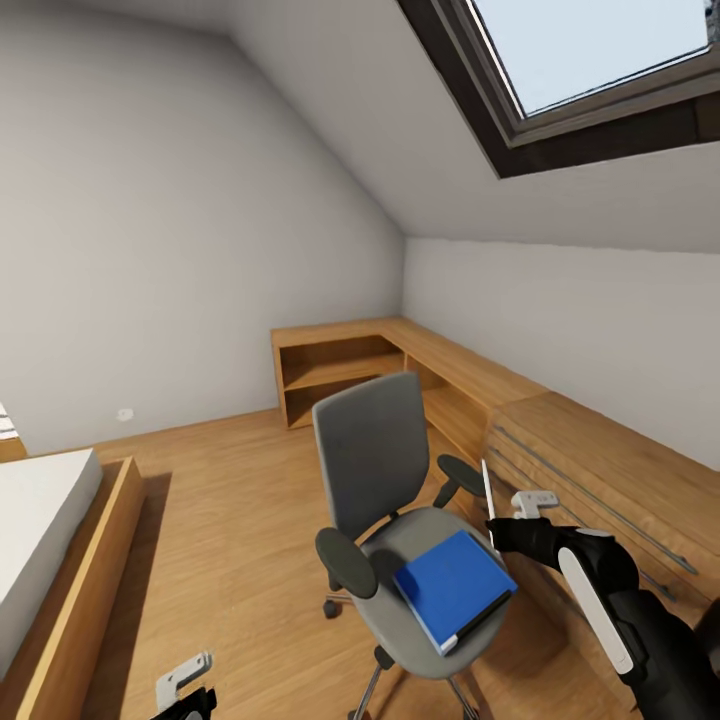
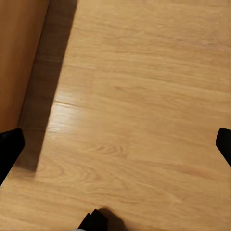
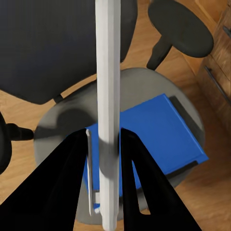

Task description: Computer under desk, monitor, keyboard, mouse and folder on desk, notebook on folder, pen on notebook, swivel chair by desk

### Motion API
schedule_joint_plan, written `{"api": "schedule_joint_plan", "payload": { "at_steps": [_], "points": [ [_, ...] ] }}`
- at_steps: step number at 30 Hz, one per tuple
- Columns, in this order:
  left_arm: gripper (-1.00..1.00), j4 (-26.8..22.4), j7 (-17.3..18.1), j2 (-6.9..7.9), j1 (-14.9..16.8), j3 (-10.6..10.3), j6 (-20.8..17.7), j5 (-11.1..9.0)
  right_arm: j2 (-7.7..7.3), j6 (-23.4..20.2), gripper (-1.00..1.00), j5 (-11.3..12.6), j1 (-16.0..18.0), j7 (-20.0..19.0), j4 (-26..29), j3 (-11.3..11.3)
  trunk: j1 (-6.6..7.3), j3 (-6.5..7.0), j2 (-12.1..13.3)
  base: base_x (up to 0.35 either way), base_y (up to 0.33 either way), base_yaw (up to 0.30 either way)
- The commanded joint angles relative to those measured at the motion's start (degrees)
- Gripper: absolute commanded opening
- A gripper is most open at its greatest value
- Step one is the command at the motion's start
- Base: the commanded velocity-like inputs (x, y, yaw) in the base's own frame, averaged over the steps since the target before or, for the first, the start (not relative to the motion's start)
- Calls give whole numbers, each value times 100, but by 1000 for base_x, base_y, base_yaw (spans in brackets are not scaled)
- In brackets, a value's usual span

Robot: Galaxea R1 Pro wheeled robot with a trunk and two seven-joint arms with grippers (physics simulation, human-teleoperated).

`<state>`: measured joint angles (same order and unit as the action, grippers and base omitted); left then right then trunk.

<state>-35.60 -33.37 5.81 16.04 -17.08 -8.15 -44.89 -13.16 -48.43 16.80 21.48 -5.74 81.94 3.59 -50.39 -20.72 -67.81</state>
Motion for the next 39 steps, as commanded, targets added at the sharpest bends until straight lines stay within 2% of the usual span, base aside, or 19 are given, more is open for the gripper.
{"api": "schedule_joint_plan", "payload": {
  "at_steps": [1, 2, 18, 19, 20, 27, 35, 39],
  "points": [
    [100, 40, -44, 6, 4, -103, -6, -24, -3, -25, -100, -37, 5, -41, 5, 2, 22, 11, 37, 0, 0, 0],
    [100, 325, -24, 0, 4, -348, 42, -4, -3, 15, -100, -45, 1, -41, -5, 2, 44, 29, 77, 0, 0, 0],
    [100, 465, -20, -9, 4, -375, 352, -31, -3, 35, -100, -44, 3, -33, -1, -115, 396, 317, 719, 0, 0, 0],
    [100, 502, 5, -12, 4, -381, 365, -32, -11, 24, -100, -40, 1, -33, 6, -332, 418, 335, 759, 0, 0, 0],
    [100, 517, 36, -14, 4, -382, 366, -34, -9, 21, -100, -39, -1, -33, 6, -407, 440, 353, 799, 0, 0, 0],
    [100, 711, 131, -100, 4, -384, 367, -21, -2, 17, -100, -37, 3, -33, 6, -787, 593, 478, 1080, 0, 0, -36],
    [100, 743, 137, -114, 4, -384, 367, -20, 5, 18, -100, -37, -2, -32, -6, -1163, 769, 622, 1401, 0, 0, -214],
    [100, 747, 138, -121, 4, -384, 367, -17, 7, 18, -100, -37, -1, -34, -33, -1450, 857, 694, 1561, 0, 0, -256]
  ]
}}
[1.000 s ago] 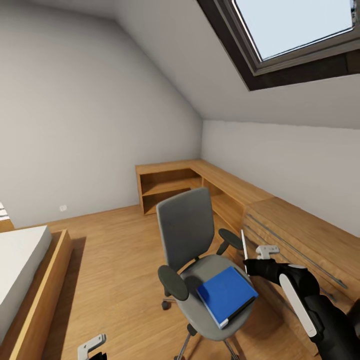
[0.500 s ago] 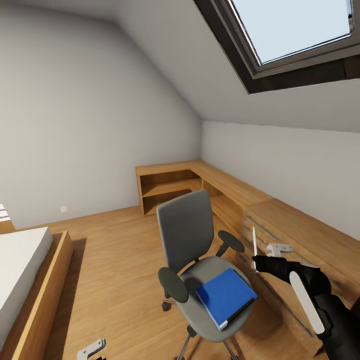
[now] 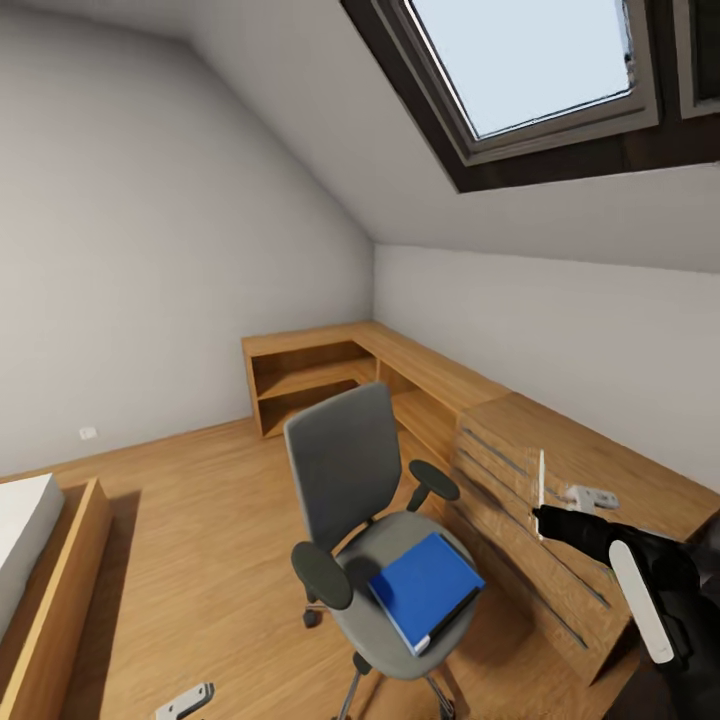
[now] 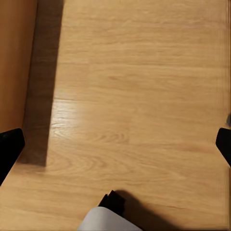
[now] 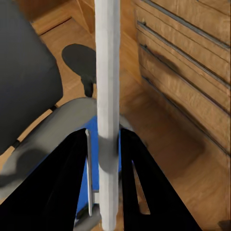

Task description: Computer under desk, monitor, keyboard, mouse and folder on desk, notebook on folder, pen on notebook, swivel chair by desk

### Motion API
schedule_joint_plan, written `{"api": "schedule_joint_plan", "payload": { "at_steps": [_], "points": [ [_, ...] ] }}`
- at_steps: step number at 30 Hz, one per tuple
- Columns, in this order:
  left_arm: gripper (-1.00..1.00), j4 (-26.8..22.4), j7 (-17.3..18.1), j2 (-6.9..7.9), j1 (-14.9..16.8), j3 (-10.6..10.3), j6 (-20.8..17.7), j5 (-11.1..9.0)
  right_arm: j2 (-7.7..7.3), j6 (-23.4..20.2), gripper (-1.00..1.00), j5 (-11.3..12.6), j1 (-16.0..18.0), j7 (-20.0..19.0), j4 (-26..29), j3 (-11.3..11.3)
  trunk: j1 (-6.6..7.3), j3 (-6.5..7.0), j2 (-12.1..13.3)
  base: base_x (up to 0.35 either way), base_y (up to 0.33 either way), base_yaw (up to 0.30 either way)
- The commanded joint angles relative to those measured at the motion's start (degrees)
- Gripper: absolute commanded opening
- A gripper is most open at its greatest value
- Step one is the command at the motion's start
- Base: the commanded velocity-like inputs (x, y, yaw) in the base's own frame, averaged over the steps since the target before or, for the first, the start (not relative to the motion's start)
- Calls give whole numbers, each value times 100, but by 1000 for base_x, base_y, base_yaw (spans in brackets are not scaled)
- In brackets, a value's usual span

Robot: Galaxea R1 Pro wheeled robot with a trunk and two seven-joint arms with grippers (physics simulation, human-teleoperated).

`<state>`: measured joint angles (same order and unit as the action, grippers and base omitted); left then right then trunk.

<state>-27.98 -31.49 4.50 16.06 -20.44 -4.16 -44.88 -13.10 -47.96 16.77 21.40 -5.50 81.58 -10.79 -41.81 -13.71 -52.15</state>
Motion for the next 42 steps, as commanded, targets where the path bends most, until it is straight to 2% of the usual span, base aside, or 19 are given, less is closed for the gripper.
{"api": "schedule_joint_plan", "payload": {
  "at_steps": [1, 8, 13, 25, 28, 30, 34, 37, 42],
  "points": [
    [100, -16, -51, 9, 3, -47, -32, -19, 4, -29, -100, -34, 7, -60, -1, -65, 22, 10, 36, 0, 0, -260],
    [100, -15, -51, 7, 3, -47, -32, -16, 9, -29, -100, -34, 10, -65, -46, -498, 175, 136, 316, 0, 0, -263],
    [100, -15, -50, 7, 3, -47, -9, -10, 6, -25, -100, -35, 10, -65, -105, -644, 285, 226, 517, 0, 0, -265],
    [100, -8, -50, 7, 3, -46, 240, -21, -2, -9, -100, -105, 12, -37, -194, -666, 549, 441, 998, 0, 0, -110],
    [100, -8, -50, 7, 3, -43, 250, -21, -27, 39, -100, -182, 19, 40, -616, -674, 615, 495, 1118, 0, 0, -5],
    [100, -6, -50, 12, 3, -40, 256, -21, -132, 260, -100, -247, 56, 221, -1219, -680, 659, 531, 1199, 0, 0, -1],
    [100, -10, -50, 10, 3, -39, 257, -21, -289, 610, -100, -284, 176, 520, -1800, -682, 746, 603, 1359, 0, 0, 0],
    [100, -9, -50, 8, 3, -39, 258, -21, -436, 901, -100, -294, 537, 796, -2511, -680, 812, 657, 1479, 0, 0, 0],
    [100, -8, -50, 7, 3, -39, 258, -21, -678, 1158, -100, -297, 912, 895, -3257, -679, 922, 746, 1680, 0, 0, 0]
  ]
}}
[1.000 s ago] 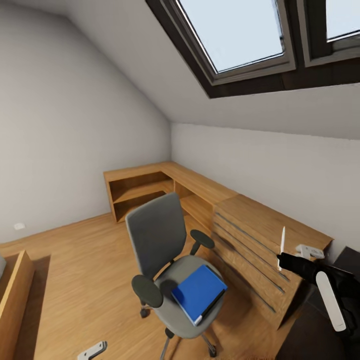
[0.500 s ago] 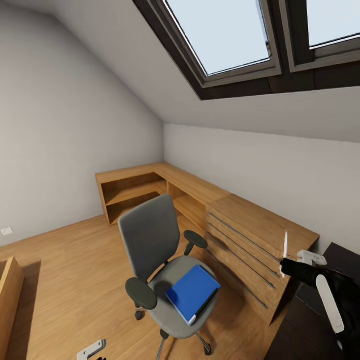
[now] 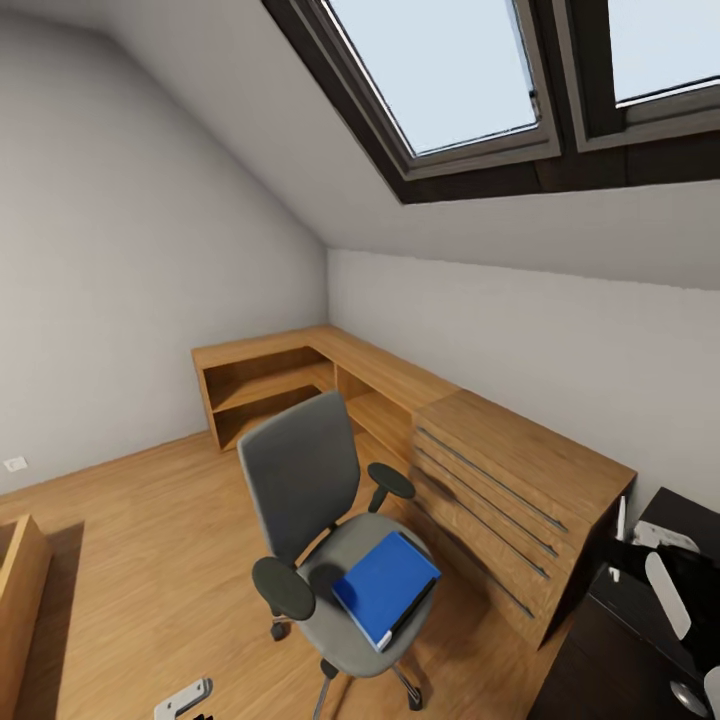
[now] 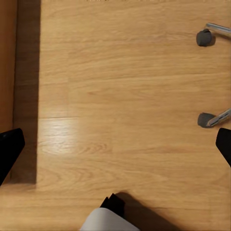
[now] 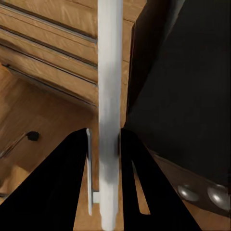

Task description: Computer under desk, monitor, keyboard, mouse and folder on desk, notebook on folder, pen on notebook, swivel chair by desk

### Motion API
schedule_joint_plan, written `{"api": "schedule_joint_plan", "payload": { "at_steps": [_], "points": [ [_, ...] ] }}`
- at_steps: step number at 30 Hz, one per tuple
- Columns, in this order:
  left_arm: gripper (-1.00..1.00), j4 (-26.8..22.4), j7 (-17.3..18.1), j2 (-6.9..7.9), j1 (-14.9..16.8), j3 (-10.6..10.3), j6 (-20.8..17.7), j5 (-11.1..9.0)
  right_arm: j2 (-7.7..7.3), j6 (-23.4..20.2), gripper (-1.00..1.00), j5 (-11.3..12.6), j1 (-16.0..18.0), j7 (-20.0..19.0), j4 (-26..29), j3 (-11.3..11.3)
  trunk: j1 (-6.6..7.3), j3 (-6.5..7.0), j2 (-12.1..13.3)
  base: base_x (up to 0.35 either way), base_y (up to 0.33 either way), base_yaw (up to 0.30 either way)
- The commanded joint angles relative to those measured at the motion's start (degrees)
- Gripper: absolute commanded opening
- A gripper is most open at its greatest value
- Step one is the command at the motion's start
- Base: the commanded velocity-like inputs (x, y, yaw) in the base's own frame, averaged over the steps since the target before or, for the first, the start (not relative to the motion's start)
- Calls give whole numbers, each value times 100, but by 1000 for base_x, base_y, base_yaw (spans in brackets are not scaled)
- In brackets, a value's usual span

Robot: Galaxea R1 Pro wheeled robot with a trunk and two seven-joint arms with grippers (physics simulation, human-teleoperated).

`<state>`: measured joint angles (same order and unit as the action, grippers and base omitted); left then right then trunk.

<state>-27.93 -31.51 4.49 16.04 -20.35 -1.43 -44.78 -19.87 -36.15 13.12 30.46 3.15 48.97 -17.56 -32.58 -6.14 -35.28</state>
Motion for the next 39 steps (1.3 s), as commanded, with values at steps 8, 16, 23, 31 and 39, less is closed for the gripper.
{"api": "schedule_joint_plan", "payload": {
  "at_steps": [8, 16, 23, 31, 39],
  "points": [
    [100, -13, -48, 8, 5, -57, -15, -31, -180, 139, -100, 63, 196, 465, -384, -3, -2, -10, -8, 0, 0, 0],
    [100, -15, -48, 8, 5, -57, -15, -31, -187, 142, -100, -79, 326, 868, -653, 1, -2, -10, -8, 0, 0, 0],
    [100, -19, -48, 8, 5, -57, -15, -31, -181, 173, -100, -669, 670, 1230, -1402, 6, -2, -10, -8, 0, 0, 0],
    [100, -19, -48, 8, 5, -57, -15, -30, -152, 256, -100, -790, 749, 1241, -1357, 20, -2, -10, -8, 0, 0, 0],
    [100, -19, -48, 8, 5, -57, -15, -31, -149, 258, -100, -784, 750, 1226, -1322, 28, -2, 24, -8, 0, 0, -124]
  ]
}}
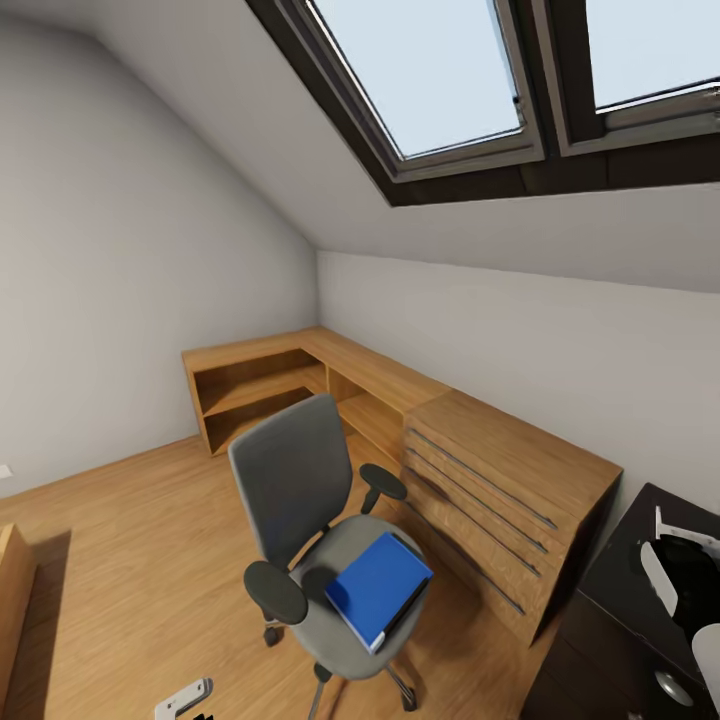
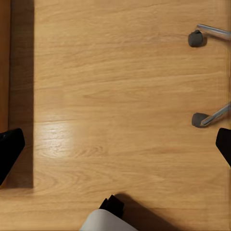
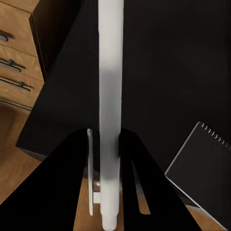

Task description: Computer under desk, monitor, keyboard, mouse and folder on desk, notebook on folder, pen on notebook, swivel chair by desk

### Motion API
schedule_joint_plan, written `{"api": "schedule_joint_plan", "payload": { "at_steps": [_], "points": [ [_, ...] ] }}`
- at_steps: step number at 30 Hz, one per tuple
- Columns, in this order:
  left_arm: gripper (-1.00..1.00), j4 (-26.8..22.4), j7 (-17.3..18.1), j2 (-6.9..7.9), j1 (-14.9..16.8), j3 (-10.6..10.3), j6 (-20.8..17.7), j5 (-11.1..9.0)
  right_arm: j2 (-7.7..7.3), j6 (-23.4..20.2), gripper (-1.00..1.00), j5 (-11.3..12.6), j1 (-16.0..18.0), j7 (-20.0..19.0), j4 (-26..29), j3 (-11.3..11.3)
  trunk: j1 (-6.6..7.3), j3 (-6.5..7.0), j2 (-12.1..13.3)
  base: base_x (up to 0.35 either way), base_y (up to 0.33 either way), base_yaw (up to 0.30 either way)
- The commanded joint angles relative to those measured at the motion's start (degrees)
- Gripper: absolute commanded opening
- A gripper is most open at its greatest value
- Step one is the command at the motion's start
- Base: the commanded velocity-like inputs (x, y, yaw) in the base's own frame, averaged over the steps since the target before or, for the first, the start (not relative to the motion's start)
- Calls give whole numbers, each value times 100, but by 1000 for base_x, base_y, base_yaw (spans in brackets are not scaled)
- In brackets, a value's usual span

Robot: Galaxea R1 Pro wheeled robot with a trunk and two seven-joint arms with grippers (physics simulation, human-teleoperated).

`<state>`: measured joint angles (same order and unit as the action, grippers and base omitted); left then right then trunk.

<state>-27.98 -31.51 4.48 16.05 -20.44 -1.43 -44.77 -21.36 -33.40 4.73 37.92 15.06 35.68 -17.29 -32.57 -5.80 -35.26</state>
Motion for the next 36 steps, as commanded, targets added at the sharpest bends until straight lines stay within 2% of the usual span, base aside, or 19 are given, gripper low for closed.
{"api": "schedule_joint_plan", "payload": {
  "at_steps": [1, 9, 17, 19, 24, 26, 29, 33, 36],
  "points": [
    [100, -14, -49, 9, 4, -48, -15, -31, 1, -17, -100, 59, 5, 24, 7, 3, -3, -5, -10, 0, 0, -200],
    [100, -12, -49, 16, 4, -41, -15, -31, 1, -17, -100, 25, 5, -313, 9, 30, -3, 22, -10, 0, 0, -151],
    [100, 39, -42, 30, 4, -37, -9, -42, -5, 136, -100, -1, 5, -426, -83, 45, -3, 25, -10, 0, 0, -22],
    [100, 290, -30, 25, 4, -39, -1, -30, -9, 311, -100, -6, 7, -439, -371, 45, -3, 25, -10, 0, 0, -3],
    [100, 463, 178, 25, 4, -39, 48, -31, -20, 445, -100, -8, 112, -439, -723, 42, -3, 25, -10, 0, 0, 0],
    [100, 620, 338, 26, 4, -39, 227, -31, -23, 555, -100, -12, 265, -441, -969, 42, -3, 25, -10, 0, 0, 0],
    [100, 903, 683, 26, 4, -39, 921, -31, -25, 693, -100, -8, 509, -453, -1321, 44, -3, 25, -10, 0, 0, 0],
    [100, 983, 785, 32, 4, -39, 1232, -36, -20, 717, -100, -7, 567, -532, -1418, 51, -3, 25, -10, 0, 0, 0],
    [100, 991, 791, 34, 4, -39, 1263, -35, -15, 714, -100, -7, 573, -661, -1422, 55, -3, 25, -10, 0, 0, 0]
  ]
}}
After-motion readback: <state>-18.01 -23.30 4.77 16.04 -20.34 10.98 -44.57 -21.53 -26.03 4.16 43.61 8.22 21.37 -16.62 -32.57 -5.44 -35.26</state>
